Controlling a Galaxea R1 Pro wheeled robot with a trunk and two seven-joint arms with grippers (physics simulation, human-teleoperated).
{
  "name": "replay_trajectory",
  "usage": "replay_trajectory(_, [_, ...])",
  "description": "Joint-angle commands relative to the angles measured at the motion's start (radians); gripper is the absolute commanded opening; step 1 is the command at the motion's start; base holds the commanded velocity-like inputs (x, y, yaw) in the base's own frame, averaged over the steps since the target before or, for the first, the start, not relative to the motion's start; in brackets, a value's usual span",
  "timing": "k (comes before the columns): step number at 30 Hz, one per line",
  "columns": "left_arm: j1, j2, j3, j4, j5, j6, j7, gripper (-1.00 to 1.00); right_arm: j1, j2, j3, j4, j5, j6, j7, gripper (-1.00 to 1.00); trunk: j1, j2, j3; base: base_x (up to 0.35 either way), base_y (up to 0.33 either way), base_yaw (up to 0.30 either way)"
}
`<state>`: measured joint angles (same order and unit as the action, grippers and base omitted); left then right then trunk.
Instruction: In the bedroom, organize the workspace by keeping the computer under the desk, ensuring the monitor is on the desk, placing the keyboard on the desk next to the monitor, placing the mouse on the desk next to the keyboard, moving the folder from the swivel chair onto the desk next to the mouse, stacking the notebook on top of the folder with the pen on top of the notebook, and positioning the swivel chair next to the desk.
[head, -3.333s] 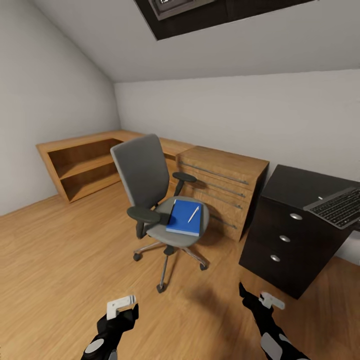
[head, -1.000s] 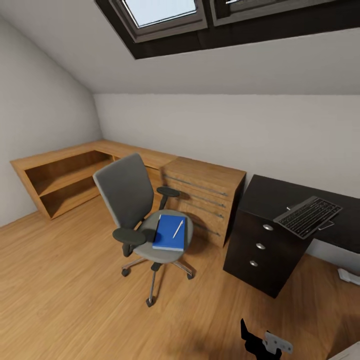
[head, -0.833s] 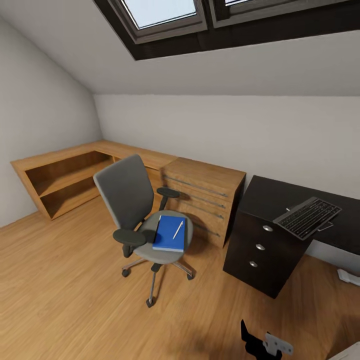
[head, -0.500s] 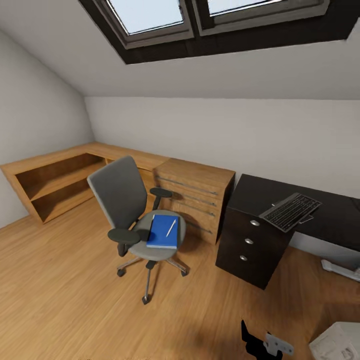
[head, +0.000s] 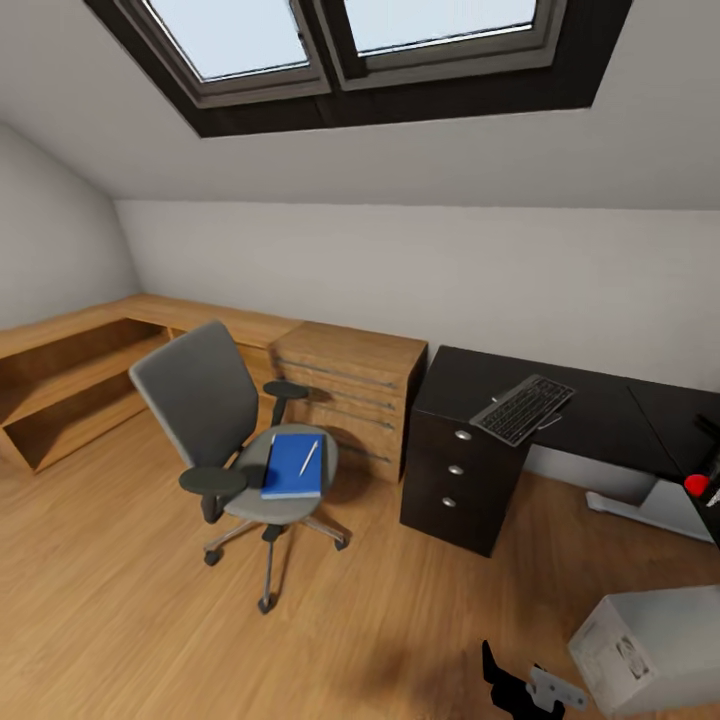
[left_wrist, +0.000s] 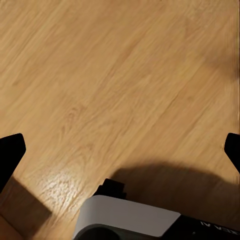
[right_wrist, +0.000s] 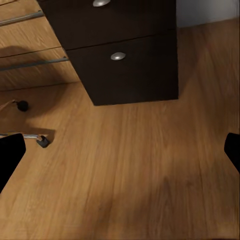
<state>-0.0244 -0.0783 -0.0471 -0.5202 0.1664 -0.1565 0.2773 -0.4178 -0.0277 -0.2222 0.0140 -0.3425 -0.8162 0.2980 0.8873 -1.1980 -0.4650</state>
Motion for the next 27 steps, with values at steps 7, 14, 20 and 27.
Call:
replay_trajectory(7, [0.0,0.0,-0.005,0.0,0.01,-0.005,0.004,1.0,-0.001,0.0,-0.003,0.002,-0.009,-0.001,0.01,1.0,-0.027,0.049,0.021,0.0,0.0,-0.171])
replay_trajectory(14, [0.0,0.0,-0.005,0.0,0.01,-0.005,0.003,1.0,-0.001,0.0,-0.003,0.001,-0.009,-0.001,0.01,1.0,-0.054,0.098,0.043,0.0,0.0,-0.014])
replay_trajectory(20, [0.0,0.0,-0.005,0.0,0.01,-0.005,0.003,1.0,-0.001,0.0,-0.003,0.001,-0.009,-0.001,0.01,1.0,-0.077,0.14,0.062,0.0,0.0,0.0])
replay_trajectory(27, [0.0,0.0,-0.005,0.0,0.01,-0.005,0.003,1.0,-0.001,-0.001,-0.003,0.001,-0.009,-0.001,0.01,1.0,-0.104,0.189,0.084,0.0,0.0,-0.017])
